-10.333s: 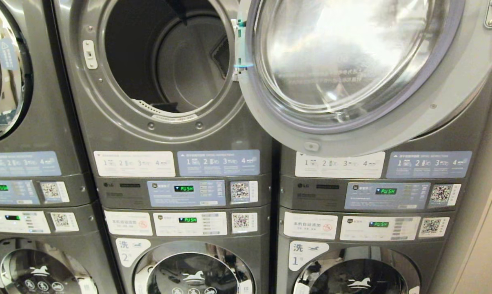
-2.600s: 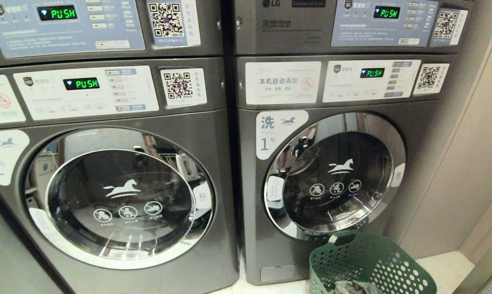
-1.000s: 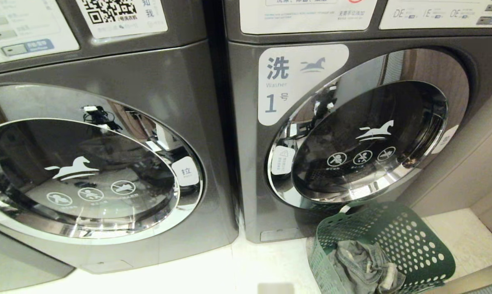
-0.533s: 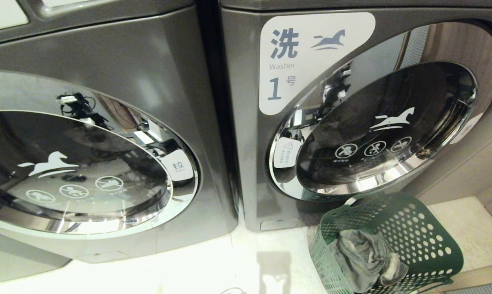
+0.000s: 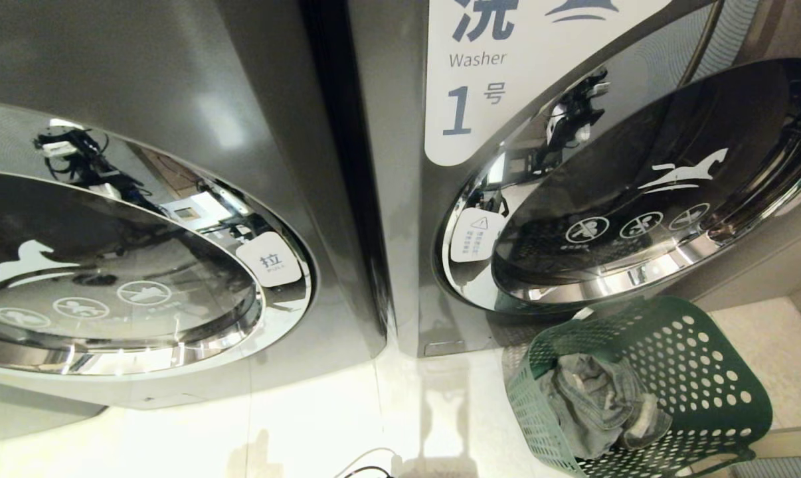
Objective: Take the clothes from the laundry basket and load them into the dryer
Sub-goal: Take the clothes out of the basket
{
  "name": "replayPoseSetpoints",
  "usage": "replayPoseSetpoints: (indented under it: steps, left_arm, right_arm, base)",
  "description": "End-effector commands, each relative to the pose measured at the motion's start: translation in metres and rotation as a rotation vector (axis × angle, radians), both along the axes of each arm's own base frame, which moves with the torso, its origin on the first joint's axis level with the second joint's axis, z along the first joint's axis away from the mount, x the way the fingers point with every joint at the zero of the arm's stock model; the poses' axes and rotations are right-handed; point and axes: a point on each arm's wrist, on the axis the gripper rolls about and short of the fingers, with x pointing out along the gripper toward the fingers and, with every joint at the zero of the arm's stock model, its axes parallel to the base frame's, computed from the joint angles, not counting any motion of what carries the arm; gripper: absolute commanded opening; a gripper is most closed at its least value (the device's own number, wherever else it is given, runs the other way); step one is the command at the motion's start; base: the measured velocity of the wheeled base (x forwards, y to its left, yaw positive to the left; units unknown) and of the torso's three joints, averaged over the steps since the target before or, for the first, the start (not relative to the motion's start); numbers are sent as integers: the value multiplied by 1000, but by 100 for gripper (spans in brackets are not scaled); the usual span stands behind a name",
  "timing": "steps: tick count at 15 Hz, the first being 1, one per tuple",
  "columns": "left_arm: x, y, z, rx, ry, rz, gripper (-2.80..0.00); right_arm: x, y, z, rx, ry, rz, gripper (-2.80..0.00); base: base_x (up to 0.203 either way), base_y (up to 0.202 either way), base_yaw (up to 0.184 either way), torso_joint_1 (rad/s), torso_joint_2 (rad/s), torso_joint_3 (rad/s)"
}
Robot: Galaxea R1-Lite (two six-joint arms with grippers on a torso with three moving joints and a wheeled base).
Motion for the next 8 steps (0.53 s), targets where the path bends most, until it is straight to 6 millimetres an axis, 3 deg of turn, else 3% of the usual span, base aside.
replayPoseSetpoints:
  steps: [1, 5, 8]
  left_arm:
    - [2, 0, -8, -1, 27, 1, -280]
    - [2, 0, -8, -4, 27, 0, -280]
    - [2, 0, -8, -4, 27, 0, -280]
  right_arm:
    - [0, 0, 0, 1, 0, 1, -280]
    - [-1, 0, 2, 1, -5, 0, -280]
    - [-2, -1, 29, 4, 13, -38, -280]
  base:
    - [0, 0, 0, 1, 2, -199]
    - [0, 0, 0, 0, 0, -60]
    - [0, 0, 0, 0, 0, 0]
